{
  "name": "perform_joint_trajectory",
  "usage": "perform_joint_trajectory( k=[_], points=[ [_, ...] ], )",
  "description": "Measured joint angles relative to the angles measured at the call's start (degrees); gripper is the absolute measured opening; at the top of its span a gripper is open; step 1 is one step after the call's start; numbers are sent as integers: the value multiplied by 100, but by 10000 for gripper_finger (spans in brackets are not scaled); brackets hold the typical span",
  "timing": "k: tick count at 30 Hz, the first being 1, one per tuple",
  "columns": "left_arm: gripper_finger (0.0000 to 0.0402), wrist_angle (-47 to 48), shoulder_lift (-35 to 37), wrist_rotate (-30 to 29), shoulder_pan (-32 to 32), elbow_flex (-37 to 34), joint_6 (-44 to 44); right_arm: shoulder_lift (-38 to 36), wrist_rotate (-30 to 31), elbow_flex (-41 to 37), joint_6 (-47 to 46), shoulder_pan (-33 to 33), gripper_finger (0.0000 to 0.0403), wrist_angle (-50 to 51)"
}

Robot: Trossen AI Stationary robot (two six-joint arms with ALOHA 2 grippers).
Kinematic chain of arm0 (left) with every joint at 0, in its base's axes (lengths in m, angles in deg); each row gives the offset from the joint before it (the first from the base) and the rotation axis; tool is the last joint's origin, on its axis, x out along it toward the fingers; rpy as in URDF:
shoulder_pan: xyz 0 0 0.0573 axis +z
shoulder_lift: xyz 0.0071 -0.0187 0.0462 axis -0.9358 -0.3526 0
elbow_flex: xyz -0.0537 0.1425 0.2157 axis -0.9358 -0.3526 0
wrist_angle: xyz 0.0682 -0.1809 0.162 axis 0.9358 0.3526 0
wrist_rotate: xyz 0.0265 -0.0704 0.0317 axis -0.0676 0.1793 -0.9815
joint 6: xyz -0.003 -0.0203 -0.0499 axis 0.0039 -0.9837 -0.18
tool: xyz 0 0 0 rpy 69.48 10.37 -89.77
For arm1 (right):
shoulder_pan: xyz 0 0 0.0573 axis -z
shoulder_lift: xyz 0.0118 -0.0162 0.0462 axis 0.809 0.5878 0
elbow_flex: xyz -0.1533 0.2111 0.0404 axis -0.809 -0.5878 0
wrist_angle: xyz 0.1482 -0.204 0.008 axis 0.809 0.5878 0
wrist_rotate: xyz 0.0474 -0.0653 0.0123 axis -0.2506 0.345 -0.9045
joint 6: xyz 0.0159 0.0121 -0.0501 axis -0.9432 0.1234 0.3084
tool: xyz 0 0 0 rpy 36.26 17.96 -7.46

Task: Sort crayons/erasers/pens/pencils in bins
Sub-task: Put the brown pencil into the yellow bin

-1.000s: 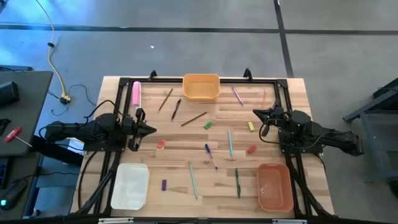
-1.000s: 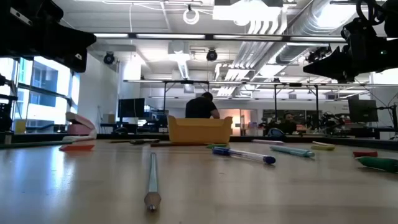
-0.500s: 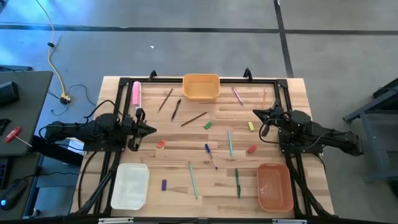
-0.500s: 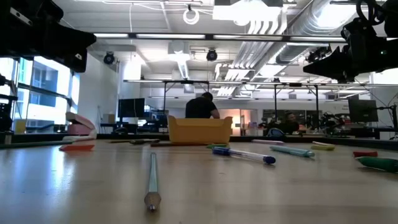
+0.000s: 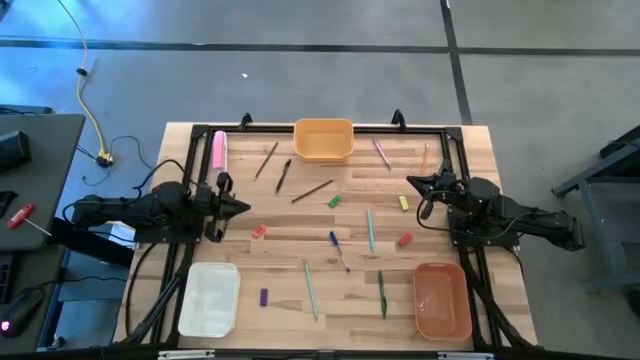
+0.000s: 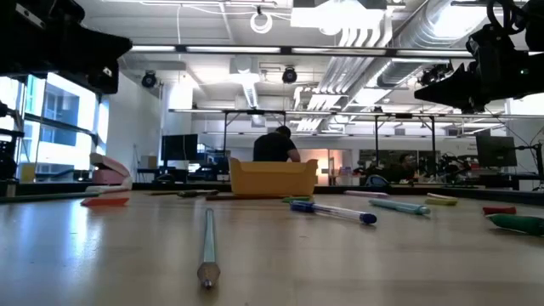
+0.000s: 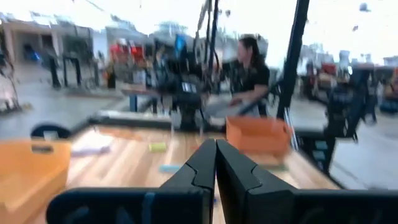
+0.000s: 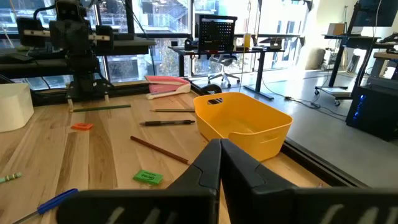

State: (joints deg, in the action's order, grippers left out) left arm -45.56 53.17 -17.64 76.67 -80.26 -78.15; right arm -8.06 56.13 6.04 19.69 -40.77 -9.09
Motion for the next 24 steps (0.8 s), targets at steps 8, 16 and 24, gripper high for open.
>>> perform_joint_trajectory(
  k=[8,16,24],
  points=[
    [3,-607,1,-11,-1,-2,-46,0,0,0,1,1,0,-1],
    [3,-882,-29,237,17,0,-402,0,0,0,0,1,0,-1],
    [0,-796,-974,-68,13,513,-284,1,1,0,1,1,0,-1]
  ],
)
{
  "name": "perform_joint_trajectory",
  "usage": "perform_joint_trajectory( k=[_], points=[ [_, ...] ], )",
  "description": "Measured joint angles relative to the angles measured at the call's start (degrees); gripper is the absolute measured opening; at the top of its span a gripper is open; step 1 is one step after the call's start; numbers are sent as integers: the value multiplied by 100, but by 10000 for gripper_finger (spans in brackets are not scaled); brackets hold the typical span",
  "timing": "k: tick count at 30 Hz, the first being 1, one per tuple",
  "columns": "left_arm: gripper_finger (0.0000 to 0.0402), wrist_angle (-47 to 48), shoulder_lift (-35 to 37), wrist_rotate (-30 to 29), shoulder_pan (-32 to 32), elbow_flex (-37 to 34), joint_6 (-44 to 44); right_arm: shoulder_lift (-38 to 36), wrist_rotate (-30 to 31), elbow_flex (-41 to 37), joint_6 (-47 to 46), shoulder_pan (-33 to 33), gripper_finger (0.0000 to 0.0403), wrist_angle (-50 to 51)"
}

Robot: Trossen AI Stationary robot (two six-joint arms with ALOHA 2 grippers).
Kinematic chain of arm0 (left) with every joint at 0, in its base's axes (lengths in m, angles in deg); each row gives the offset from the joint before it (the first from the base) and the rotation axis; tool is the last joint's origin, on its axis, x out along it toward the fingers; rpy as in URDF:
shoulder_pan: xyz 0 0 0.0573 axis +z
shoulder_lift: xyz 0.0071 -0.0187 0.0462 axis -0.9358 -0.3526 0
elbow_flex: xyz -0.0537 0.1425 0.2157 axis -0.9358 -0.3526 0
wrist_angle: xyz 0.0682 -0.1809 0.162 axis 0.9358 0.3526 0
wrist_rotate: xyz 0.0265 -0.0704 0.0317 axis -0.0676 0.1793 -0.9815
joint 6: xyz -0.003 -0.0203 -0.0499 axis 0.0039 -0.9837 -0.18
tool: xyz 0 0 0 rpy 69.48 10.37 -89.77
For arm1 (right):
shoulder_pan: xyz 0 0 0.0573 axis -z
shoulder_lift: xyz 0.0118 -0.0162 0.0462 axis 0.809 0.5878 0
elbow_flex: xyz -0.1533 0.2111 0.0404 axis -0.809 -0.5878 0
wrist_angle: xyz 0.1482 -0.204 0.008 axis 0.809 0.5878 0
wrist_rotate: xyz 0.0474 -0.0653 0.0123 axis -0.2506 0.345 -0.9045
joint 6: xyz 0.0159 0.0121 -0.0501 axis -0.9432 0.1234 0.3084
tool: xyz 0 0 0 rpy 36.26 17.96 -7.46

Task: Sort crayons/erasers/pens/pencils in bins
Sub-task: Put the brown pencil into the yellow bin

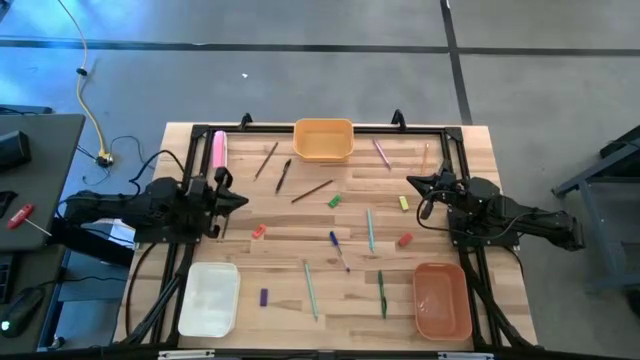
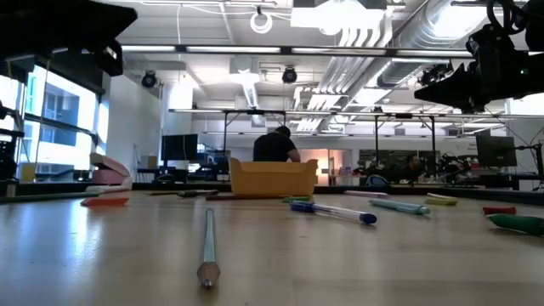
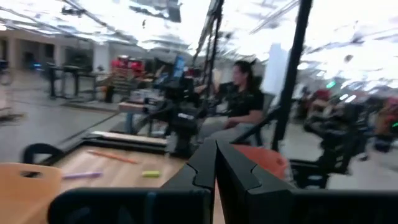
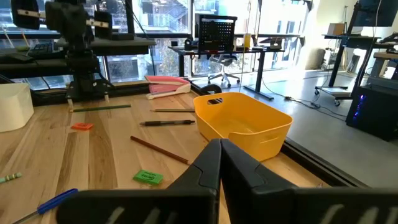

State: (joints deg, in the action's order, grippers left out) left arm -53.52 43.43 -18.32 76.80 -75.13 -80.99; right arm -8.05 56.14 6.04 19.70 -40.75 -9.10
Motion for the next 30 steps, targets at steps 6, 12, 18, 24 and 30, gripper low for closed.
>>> perform_joint_trajectory(
  k=[6,12,18,24,30],
  points=[
    [0,356,-1328,-441,0,902,298,-1,0,0,-1,-1,0,-2],
    [0,710,-2674,-680,0,1674,385,-1,0,0,1,0,0,-4],
    [0,1356,-3815,-847,110,2456,383,-2,0,0,-1,-1,0,-7],
    [0,1932,-4878,-789,444,3062,184,-1,0,-1,0,0,0,-7],
    [0,2378,-5950,-477,803,3637,35,-2,-1,-2,0,-1,0,-9]
  ],
)
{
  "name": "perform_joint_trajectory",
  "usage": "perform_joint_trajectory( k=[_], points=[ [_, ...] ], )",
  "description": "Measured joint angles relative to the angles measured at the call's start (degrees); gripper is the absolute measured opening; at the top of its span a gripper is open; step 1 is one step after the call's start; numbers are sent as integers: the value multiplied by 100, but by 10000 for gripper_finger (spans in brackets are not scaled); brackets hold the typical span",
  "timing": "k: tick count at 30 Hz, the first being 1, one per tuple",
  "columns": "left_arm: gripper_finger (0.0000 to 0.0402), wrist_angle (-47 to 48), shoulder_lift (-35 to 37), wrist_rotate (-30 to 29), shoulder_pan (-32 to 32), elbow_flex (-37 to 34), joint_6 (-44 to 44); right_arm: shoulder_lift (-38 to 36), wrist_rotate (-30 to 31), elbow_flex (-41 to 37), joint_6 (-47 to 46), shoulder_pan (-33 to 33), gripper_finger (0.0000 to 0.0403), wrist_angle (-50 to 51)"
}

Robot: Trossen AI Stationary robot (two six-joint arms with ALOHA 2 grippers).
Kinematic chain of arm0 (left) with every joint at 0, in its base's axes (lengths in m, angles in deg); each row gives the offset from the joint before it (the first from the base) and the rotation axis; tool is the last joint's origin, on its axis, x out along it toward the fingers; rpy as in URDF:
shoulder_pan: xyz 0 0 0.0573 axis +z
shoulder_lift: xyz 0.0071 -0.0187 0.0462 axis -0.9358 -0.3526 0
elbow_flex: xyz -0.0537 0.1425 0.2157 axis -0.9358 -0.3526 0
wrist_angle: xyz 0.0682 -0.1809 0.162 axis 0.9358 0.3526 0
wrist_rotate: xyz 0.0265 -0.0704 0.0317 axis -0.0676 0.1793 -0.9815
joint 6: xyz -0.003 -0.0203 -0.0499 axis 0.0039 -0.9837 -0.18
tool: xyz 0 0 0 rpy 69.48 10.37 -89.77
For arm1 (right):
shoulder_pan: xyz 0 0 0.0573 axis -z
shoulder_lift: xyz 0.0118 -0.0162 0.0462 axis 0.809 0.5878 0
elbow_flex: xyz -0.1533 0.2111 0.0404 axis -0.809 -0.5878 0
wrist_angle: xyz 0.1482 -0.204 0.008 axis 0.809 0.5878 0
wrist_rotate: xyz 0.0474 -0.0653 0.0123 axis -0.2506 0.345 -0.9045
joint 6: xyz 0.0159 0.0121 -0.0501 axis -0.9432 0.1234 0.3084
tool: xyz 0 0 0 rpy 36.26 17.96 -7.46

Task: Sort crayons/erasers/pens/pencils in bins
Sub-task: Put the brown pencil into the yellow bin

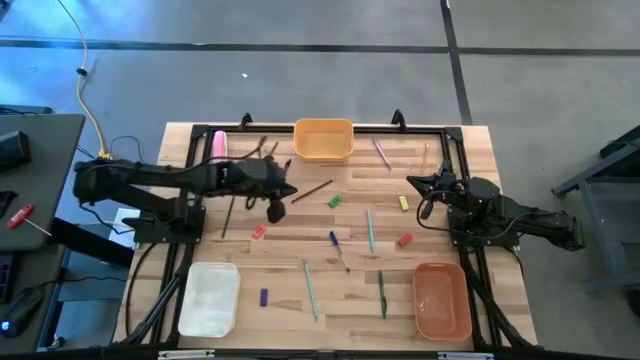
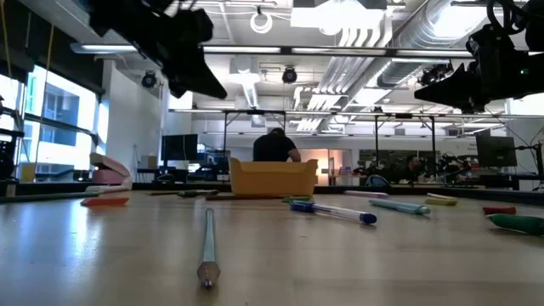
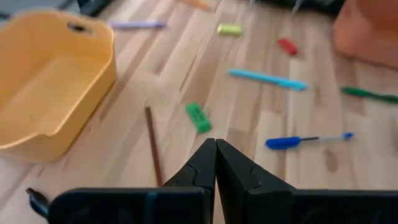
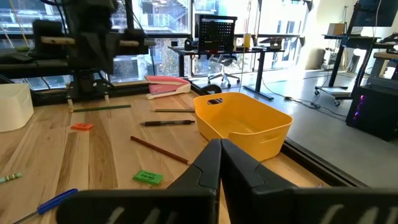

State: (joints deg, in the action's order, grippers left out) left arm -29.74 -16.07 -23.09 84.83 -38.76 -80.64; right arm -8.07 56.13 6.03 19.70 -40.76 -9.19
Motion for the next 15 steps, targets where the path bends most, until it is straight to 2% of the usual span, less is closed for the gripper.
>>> perform_joint_trajectory(
  k=[7,11,15],
  points=[
    [10,389,-1214,-114,145,488,-83,0,2,2,-2,2,0,0],
    [36,383,-1802,-257,236,664,-126,0,2,1,1,2,0,0],
    [69,372,-2378,-69,467,934,-349,0,2,2,-2,2,0,0]
  ],
)
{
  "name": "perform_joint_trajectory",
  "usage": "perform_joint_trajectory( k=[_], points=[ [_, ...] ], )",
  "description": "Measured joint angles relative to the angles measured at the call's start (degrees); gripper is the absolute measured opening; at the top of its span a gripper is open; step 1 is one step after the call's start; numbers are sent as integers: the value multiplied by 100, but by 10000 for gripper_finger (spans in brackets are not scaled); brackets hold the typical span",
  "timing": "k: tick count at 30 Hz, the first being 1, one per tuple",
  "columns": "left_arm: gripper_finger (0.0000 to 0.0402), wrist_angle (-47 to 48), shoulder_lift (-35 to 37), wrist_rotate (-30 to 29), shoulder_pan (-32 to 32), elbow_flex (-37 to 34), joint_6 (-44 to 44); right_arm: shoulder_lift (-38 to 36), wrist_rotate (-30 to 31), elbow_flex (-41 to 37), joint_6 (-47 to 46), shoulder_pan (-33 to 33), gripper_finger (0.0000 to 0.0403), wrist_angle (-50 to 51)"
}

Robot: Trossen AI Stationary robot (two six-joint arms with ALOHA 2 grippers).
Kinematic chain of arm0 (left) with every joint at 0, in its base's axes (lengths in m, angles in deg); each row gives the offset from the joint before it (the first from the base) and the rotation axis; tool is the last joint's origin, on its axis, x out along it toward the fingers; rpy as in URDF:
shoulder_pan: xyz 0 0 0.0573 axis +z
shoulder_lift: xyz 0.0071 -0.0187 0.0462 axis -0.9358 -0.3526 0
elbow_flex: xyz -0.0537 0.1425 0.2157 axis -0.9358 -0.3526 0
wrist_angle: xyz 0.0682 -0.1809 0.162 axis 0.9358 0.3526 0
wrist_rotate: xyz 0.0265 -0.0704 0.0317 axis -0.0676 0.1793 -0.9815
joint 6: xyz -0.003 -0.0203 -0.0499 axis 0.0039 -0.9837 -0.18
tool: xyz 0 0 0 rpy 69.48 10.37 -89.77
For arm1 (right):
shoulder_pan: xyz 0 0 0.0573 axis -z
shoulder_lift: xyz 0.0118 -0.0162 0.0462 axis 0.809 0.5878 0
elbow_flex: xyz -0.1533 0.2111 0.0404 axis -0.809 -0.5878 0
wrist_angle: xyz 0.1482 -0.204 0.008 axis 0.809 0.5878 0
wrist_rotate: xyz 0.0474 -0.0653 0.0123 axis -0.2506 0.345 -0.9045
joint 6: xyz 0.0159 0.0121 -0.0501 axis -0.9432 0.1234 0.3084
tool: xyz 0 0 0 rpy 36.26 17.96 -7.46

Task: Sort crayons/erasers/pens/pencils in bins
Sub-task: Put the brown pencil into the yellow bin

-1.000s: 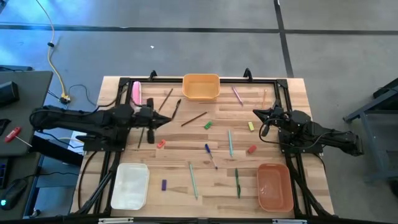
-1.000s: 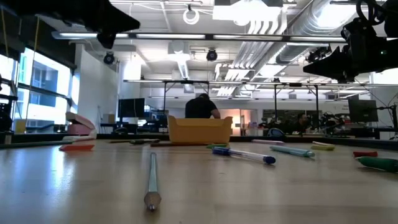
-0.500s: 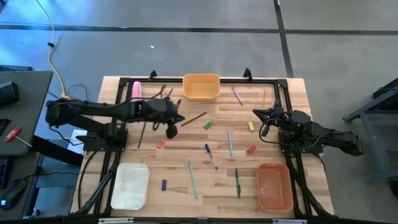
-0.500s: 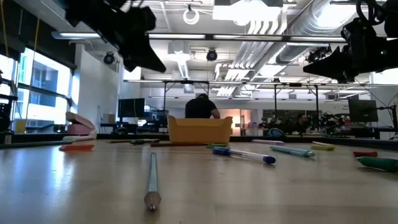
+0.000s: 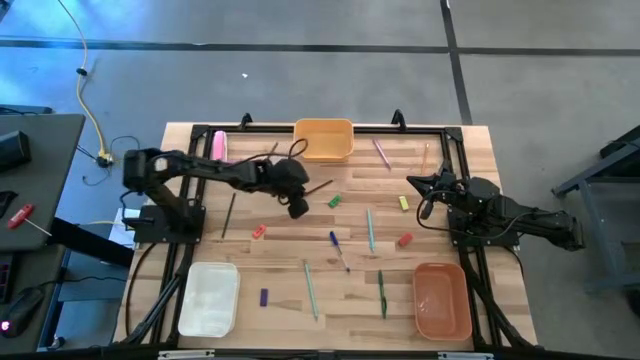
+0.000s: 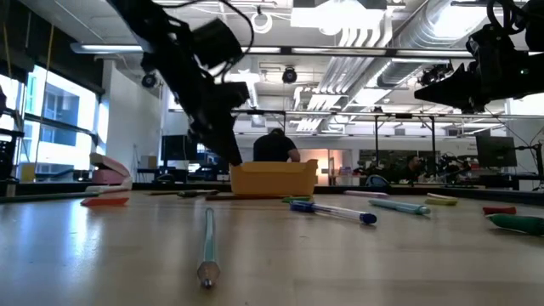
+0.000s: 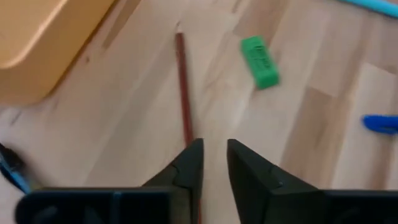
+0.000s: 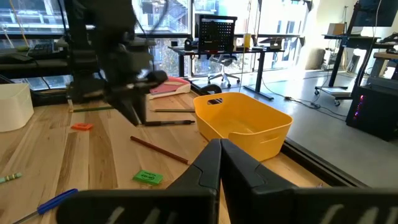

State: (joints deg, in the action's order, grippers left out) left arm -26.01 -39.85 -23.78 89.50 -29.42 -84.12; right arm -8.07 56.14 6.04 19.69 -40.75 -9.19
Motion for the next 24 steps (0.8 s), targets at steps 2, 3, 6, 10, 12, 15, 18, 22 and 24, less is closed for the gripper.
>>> perform_joint_trajectory(
  k=[2,3,6,10,12,15,18,22,24],
  points=[
    [84,15,-248,157,105,145,-15,2,0,0,0,0,0,0],
    [91,20,-363,208,144,221,-15,0,0,0,2,0,0,0],
    [106,136,-677,219,230,414,-14,2,-1,0,2,-2,0,-1],
    [113,310,-968,182,278,612,0,2,0,0,2,-2,0,-2],
    [113,403,-1070,134,278,660,1,2,0,0,1,-2,0,0],
    [113,437,-1170,-26,278,664,41,2,0,0,0,-2,0,0],
    [113,442,-1191,-70,311,661,47,2,0,0,2,-2,0,0],
    [113,442,-1191,-26,367,654,48,2,0,0,2,-2,0,0],
    [111,444,-1191,149,410,654,42,1,0,0,0,-2,0,-2]
  ],
)
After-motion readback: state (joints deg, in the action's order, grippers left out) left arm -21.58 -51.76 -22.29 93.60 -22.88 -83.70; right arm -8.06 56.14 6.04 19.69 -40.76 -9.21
